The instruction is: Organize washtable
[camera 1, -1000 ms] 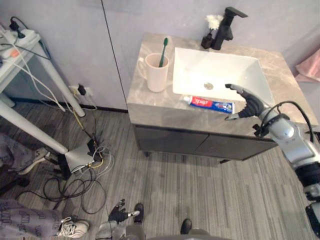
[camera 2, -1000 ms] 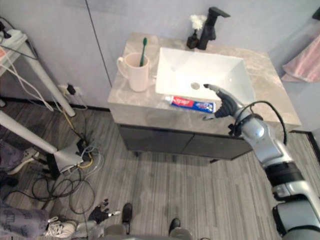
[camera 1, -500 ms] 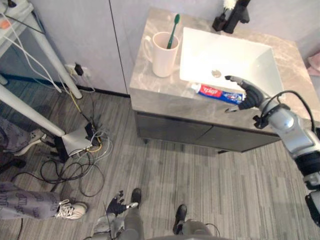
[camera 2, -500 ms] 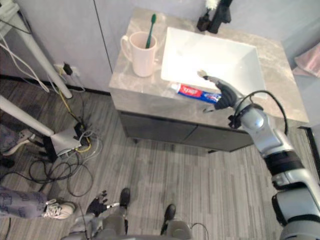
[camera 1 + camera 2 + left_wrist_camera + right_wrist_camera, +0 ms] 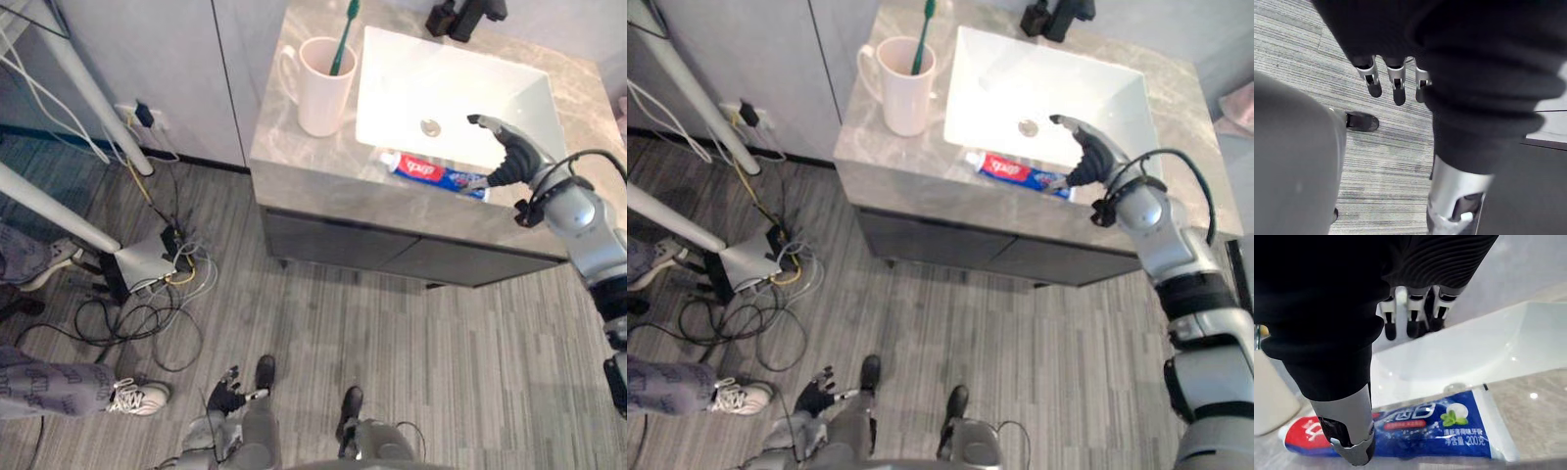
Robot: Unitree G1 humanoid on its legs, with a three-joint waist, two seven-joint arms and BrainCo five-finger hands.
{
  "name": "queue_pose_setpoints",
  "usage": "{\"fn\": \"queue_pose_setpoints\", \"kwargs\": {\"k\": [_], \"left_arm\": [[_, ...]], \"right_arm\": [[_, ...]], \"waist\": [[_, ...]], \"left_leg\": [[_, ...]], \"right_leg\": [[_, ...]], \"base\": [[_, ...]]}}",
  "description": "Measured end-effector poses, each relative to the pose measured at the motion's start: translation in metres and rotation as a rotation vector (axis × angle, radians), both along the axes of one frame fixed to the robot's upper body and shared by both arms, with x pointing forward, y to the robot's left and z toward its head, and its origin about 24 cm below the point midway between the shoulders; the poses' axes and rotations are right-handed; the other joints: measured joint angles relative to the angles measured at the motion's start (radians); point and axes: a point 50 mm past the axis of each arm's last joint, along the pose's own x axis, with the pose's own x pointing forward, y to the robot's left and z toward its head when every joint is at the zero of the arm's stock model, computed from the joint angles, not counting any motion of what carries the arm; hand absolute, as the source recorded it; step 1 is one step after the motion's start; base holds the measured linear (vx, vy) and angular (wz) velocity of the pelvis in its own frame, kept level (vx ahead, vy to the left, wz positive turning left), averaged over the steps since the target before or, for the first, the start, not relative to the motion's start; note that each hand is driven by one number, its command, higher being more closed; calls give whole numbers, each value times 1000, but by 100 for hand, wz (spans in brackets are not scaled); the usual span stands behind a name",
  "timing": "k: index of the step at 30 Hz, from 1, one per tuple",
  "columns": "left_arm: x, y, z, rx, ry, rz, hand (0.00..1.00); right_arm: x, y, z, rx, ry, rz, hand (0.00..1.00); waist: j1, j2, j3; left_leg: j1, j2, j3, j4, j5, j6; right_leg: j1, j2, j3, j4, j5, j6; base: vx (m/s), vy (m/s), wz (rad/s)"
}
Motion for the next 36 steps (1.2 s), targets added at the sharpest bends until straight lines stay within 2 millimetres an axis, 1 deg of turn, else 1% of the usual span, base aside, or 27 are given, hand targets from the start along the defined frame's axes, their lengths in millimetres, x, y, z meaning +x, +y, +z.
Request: {"fn": "queue_pose_setpoints", "kwargs": {"k": [4, 9, 12, 16, 21, 24, 28, 34, 36], "left_arm": [[3, 0, 1, 0, -8, -2, 0], [8, 0, 3, 2, -24, -3, 0], [10, 0, 5, 4, -38, -1, 0], [11, 0, 6, 5, -44, -1, 0], [12, 0, 7, 5, -48, 2, 0], [12, 1, 7, 6, -49, 17, 0], [14, 1, 7, 5, -51, 19, 0], [14, -1, 7, 0, -49, 20, 0], [16, -2, 7, -2, -48, 19, 0]], "right_arm": [[0, 0, 0, 1, 1, -3, 0], [0, 0, 0, 1, 1, -3, 0], [0, 0, 0, 1, 1, -3, 0], [0, 0, 0, 2, 1, -4, 0], [1, 1, 5, 1, -12, -2, 0], [2, 2, 11, 1, -28, 3, 0], [1, 0, 12, -6, -29, -3, 0], [-3, -8, 18, -26, -37, -25, 0], [-4, -11, 21, -28, -41, -31, 0]], "waist": [[-1, 1, 8], [2, -4, 24], [4, -5, 40], [4, -5, 44], [3, -4, 46], [4, -2, 46], [9, 1, 47], [15, 11, 49], [23, 14, 48]], "left_leg": [[-22, 2, -2, 0, 5, -6], [-33, 0, -3, 1, 15, 4], [-34, 0, -2, 1, 15, 4], [-43, 0, -2, 1, 15, 4], [-52, 3, -2, 1, 17, 4], [-58, 15, -1, 0, 17, 4], [-67, 18, -1, 1, 19, 3], [-67, 18, 0, 1, 23, 4], [-67, 18, 0, 1, 26, 4]], "right_leg": [[-22, 2, 1, 0, 0, -1], [-32, 1, 0, 0, 0, -1], [-33, 1, 0, 0, 0, -1], [-42, 1, 0, 0, 0, -1], [-52, 2, 3, 1, 3, -4], [-62, 10, 12, 3, 10, -15], [-75, 16, 23, 7, 10, -16], [-76, 18, 27, 7, 10, -16], [-77, 18, 28, 7, 10, -16]], "base": [[-20, -6, 0], [6, -1, 0], [0, 0, 0], [0, 0, 0], [-3, -1, -1], [-26, -12, -5], [-17, -9, -3], [-4, -2, -1], [0, 0, 0]]}}
